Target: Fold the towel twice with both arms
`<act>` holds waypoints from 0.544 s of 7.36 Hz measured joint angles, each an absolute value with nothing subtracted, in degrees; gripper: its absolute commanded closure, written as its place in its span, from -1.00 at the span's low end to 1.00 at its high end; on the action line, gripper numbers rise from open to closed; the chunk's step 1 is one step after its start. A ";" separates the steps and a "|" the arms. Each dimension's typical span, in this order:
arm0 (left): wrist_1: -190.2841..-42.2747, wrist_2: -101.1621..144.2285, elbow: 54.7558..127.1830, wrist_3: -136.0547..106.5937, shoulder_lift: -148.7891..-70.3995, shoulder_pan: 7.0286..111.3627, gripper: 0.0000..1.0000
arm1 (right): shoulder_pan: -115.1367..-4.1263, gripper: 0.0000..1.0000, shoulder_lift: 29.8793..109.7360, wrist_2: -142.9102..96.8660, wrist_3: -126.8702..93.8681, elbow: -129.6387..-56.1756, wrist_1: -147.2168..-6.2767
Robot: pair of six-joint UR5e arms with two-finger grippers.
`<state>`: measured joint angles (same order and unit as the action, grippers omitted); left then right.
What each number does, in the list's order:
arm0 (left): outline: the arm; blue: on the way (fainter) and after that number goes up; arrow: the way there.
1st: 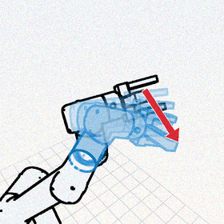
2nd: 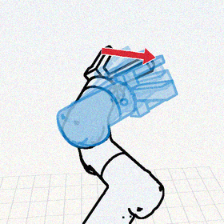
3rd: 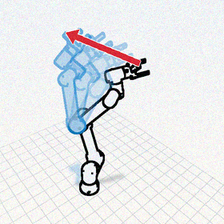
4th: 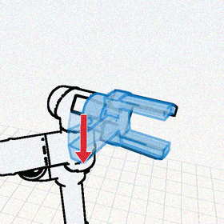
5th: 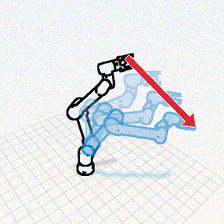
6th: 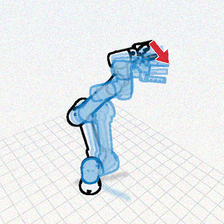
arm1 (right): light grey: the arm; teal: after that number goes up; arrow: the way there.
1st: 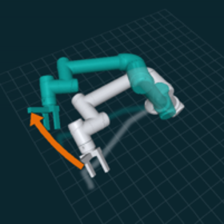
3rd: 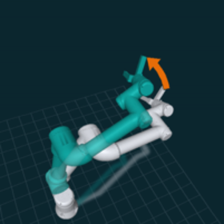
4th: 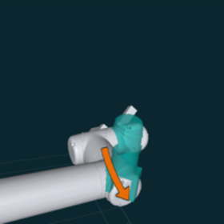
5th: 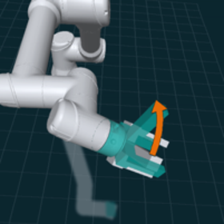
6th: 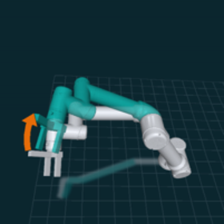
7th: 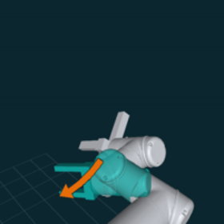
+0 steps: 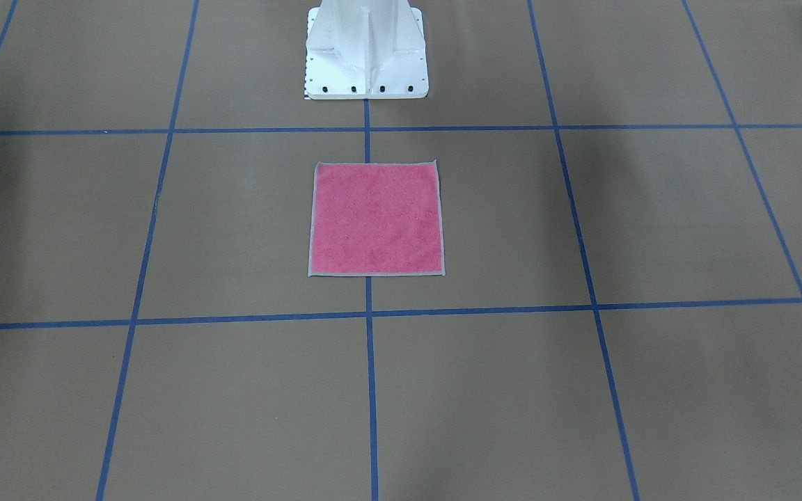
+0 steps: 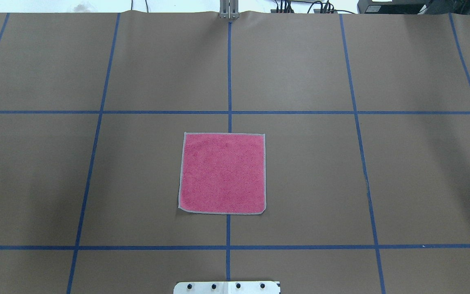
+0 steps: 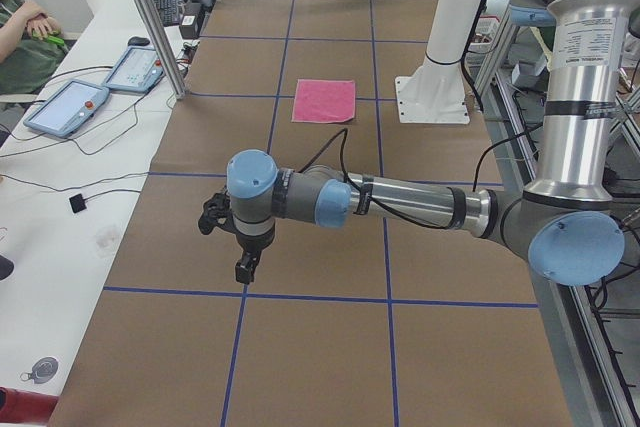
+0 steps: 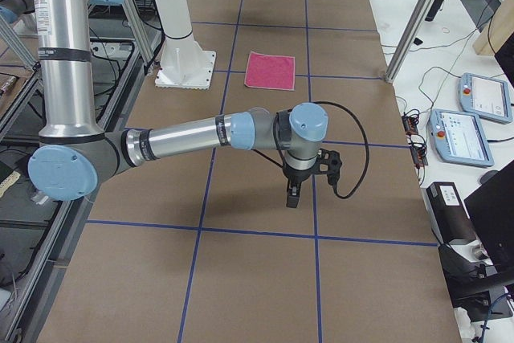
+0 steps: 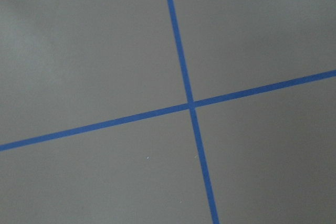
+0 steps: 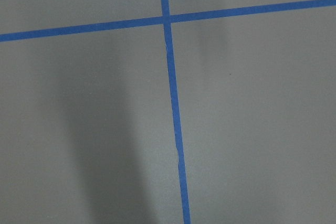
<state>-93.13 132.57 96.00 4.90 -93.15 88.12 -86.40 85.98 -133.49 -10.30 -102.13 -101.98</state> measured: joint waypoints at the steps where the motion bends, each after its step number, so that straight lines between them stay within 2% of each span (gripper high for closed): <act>1: -94.80 132.75 96.28 1.71 -95.00 85.46 -1.00 | -84.26 -1.00 82.17 -133.07 -13.40 -101.35 -101.88; 4: -102.85 133.29 96.59 -17.56 -101.77 76.15 -1.00 | -80.38 -1.00 78.35 -139.84 -19.40 -100.85 -98.47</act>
<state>-102.85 133.29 96.59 -17.56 -101.77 76.15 -80.38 78.35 -139.84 -19.40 -100.85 -98.47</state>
